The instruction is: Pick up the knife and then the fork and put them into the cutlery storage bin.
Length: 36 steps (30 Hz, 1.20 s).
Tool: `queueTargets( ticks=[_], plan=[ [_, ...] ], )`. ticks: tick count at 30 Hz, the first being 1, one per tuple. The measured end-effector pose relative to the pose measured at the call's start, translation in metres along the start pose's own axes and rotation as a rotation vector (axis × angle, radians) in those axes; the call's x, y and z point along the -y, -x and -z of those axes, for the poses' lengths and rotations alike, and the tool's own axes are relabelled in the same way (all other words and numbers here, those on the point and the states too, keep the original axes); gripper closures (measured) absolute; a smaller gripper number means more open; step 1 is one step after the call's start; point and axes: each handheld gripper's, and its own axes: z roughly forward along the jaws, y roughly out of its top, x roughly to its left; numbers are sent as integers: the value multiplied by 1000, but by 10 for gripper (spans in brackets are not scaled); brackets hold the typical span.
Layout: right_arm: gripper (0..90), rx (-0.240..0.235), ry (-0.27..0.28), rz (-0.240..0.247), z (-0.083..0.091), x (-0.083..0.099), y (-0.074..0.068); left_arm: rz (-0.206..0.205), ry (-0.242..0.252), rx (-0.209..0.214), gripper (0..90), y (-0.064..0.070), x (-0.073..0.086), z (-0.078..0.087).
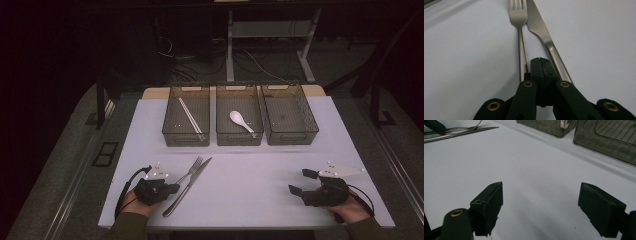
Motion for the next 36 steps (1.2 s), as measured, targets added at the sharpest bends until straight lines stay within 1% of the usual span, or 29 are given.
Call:
queueTargets(
  ticks=[3,4,5,9,11,14,20,21,24,25,27,29,31,32,34,36],
  plan=[
    [200,1,-1,0,0,0,0,-3,0,-18,892,-2,0,1],
    [201,0,-1,1,0,0,0,-9,-2,-25,892,-2,0,1],
    [200,0,-1,1,0,0,0,-21,-8,-37,892,-2,0,1],
    [200,1,-2,2,0,0,0,-41,-17,-73,892,-3,-1,2],
    [200,0,-2,1,0,0,0,-43,-18,-95,892,-6,-1,3],
    [200,0,-2,4,0,0,0,-29,-10,-116,892,-12,1,5],
    [201,-2,-2,7,0,0,0,-15,2,-168,892,-26,4,9],
    [200,-2,-2,8,-1,0,0,-6,7,-164,891,-28,4,9],
    [201,-3,-2,9,-1,0,-1,0,22,-150,891,-30,5,8],
    [201,-3,-2,9,-1,0,-1,9,33,-143,891,-30,4,9],
    [200,-3,-2,8,-1,0,0,7,64,-130,888,-30,3,12],
    [200,-3,-2,8,-1,0,0,-8,93,-112,845,-31,-1,14],
    [201,-1,-3,5,-1,0,0,-20,132,-90,807,-31,-7,14],
    [200,-1,-5,5,-1,0,0,-17,150,-81,787,-31,-10,13],
    [200,0,-6,4,-1,0,-1,-26,163,-57,736,-31,-17,11],
    [200,1,-5,3,-1,0,0,-32,171,-45,690,-32,-23,7]
  ],
)
